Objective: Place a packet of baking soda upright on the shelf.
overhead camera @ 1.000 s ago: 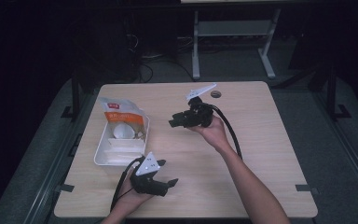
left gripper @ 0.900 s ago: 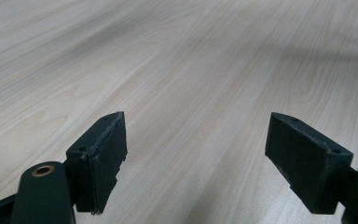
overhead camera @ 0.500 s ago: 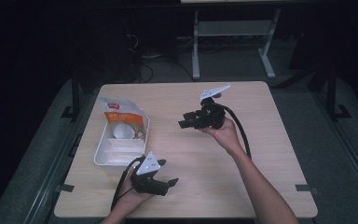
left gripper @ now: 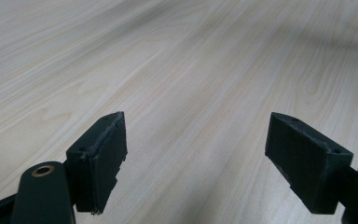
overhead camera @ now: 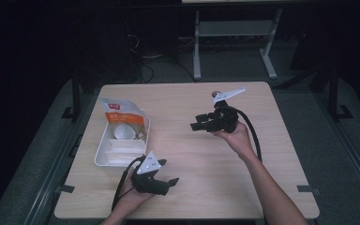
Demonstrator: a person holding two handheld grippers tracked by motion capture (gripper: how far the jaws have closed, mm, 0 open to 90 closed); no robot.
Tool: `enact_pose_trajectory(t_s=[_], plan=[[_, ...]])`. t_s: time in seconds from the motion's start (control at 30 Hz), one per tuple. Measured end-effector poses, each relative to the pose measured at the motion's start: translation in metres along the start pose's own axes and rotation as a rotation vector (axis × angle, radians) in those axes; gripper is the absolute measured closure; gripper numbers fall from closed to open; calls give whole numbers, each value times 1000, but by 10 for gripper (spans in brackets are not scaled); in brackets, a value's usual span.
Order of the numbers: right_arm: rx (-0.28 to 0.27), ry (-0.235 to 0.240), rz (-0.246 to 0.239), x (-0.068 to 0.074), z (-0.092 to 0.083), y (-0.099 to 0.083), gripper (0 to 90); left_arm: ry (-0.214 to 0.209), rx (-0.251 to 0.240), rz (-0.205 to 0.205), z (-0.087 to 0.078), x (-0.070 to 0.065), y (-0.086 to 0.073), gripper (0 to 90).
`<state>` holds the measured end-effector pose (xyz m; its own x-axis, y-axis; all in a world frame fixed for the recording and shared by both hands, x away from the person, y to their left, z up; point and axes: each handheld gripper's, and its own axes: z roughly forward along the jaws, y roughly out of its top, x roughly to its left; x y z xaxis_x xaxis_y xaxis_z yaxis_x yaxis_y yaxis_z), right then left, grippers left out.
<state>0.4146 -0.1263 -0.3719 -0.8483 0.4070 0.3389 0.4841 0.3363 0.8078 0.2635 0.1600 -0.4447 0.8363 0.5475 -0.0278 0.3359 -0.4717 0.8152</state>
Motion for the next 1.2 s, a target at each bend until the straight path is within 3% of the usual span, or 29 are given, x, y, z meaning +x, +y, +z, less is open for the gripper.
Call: enact_pose_trajectory(t_s=[1.2], plan=[[-27, -56, 65, -8, -54, -39, 431, 11, -11, -10, -1, 3, 1, 204]])
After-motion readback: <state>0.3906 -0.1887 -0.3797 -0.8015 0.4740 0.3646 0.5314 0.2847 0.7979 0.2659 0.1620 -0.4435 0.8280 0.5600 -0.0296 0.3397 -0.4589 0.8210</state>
